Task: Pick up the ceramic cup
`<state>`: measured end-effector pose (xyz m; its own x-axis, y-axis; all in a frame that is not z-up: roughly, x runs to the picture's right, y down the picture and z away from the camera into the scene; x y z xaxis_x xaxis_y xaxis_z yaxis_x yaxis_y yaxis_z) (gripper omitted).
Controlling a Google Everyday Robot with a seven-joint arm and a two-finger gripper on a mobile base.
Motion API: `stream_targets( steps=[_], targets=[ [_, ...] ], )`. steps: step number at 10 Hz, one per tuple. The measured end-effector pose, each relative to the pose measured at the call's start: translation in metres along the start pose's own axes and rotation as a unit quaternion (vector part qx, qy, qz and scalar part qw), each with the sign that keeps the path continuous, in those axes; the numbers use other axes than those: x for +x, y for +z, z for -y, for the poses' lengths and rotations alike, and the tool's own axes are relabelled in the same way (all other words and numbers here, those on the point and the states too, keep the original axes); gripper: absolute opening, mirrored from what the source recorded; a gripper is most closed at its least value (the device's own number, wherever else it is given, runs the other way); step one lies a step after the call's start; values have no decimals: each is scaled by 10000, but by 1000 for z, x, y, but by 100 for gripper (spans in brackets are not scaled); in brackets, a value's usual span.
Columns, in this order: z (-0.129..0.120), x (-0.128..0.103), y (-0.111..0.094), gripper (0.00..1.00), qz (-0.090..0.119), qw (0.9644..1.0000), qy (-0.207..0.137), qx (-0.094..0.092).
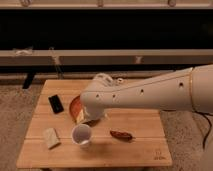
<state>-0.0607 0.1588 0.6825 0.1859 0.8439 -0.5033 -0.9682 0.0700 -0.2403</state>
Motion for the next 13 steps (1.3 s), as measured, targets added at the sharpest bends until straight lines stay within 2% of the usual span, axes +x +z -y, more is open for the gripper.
stream_targets(
  steps=[2,5,7,9,11,13],
  targets=[
    [5,15,17,80,-83,9999,46,-66],
    [7,24,53,80,-244,9994,180,-171],
    [7,26,69,78,-341,9988,297,-208],
    [4,26,81,59,-429,9983,343,-195],
    [4,27,84,37,-471,9981,381,-137],
    [5,30,82,20,-456,9981,410,-110]
  ],
)
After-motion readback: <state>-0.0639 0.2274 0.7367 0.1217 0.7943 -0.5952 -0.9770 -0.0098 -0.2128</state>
